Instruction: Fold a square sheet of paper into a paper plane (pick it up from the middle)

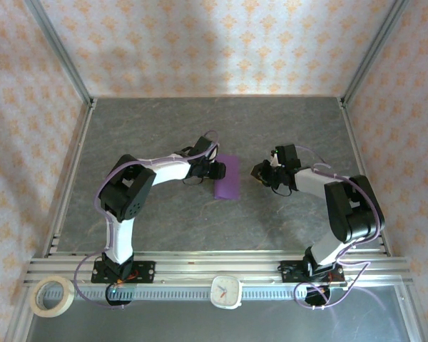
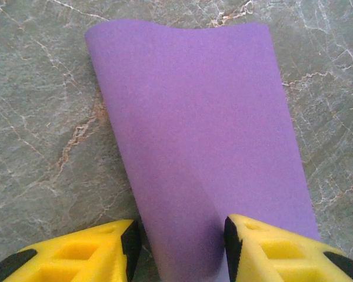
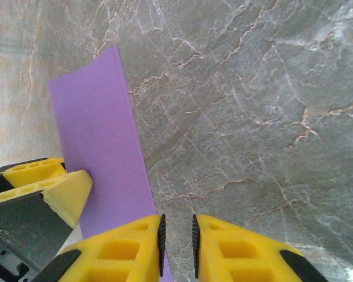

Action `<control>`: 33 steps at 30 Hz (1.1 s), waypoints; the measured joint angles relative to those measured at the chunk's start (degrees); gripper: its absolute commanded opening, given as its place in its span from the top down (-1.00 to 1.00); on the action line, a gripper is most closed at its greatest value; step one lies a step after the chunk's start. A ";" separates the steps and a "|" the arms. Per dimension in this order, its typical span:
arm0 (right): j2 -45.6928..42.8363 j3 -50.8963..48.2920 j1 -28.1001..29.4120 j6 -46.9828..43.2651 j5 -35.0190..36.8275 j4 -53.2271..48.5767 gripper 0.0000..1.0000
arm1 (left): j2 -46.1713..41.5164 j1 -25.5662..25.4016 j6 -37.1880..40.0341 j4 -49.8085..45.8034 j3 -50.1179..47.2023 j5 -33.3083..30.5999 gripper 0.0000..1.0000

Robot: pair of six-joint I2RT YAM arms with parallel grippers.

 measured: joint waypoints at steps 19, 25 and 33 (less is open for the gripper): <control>-0.04 -0.76 0.02 0.79 -0.52 2.19 0.56 | 0.15 -0.02 2.25 -1.01 0.46 -1.03 0.15; -0.04 -1.09 0.00 0.85 -0.57 2.19 0.56 | 0.22 -0.02 2.25 -1.01 0.46 -1.05 0.13; -0.04 -1.16 0.00 0.85 -0.72 2.29 0.56 | 0.35 -0.02 2.73 -1.05 0.68 -0.98 0.04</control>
